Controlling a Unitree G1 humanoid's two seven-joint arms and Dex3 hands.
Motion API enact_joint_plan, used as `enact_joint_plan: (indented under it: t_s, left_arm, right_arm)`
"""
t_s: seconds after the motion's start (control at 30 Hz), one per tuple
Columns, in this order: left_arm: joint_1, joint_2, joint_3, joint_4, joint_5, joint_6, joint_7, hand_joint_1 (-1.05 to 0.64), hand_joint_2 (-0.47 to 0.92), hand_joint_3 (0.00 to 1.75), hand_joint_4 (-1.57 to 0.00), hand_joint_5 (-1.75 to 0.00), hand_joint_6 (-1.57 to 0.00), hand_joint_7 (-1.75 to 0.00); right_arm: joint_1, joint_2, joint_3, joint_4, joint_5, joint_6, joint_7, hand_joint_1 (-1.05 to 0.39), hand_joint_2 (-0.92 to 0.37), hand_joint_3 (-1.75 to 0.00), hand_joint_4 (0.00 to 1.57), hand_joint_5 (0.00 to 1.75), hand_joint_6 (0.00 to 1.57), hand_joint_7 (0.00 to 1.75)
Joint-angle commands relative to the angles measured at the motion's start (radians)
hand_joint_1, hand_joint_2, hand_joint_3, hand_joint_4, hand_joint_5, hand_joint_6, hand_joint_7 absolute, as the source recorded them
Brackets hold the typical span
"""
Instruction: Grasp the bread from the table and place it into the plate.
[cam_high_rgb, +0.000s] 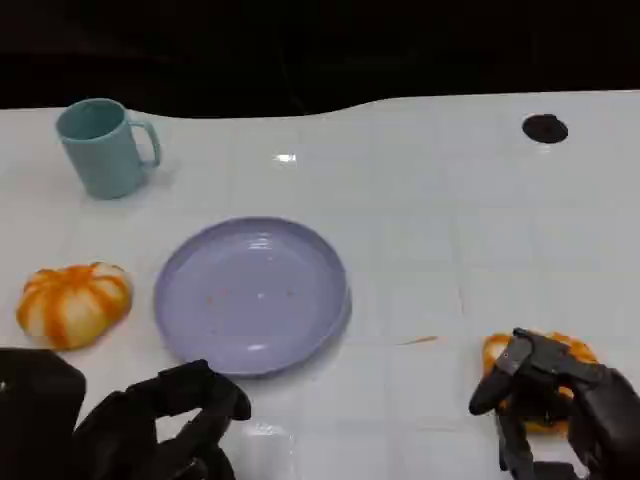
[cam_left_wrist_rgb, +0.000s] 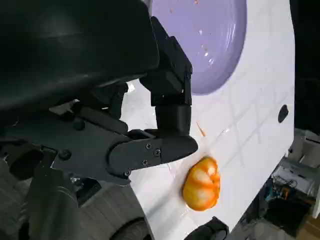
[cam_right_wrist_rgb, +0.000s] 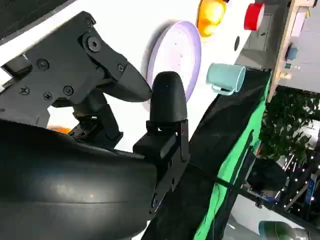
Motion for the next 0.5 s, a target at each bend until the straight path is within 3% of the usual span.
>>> enact_joint_plan:
  t_s: [0.03, 0.5]
  left_arm:
    - [-0.004, 0.007, 0.005, 0.013, 0.007, -0.019, 0.002, -0.41, 0.83, 0.69, -0.70, -1.75, -0.60, -1.46]
    - [-0.003, 0.009, 0.005, 0.027, 0.007, -0.046, -0.003, -0.39, 0.84, 0.67, -0.71, -1.75, -0.61, -1.46]
  right_arm:
    - [-0.006, -0.008, -0.007, 0.008, 0.000, -0.002, -0.002, -0.09, -0.42, -1.40, 0.89, 1.75, 0.74, 1.53]
    - [-0.007, -0.010, -0.005, 0.004, -0.004, -0.001, -0.001, -0.10, -0.43, -1.37, 0.87, 1.75, 0.73, 1.54]
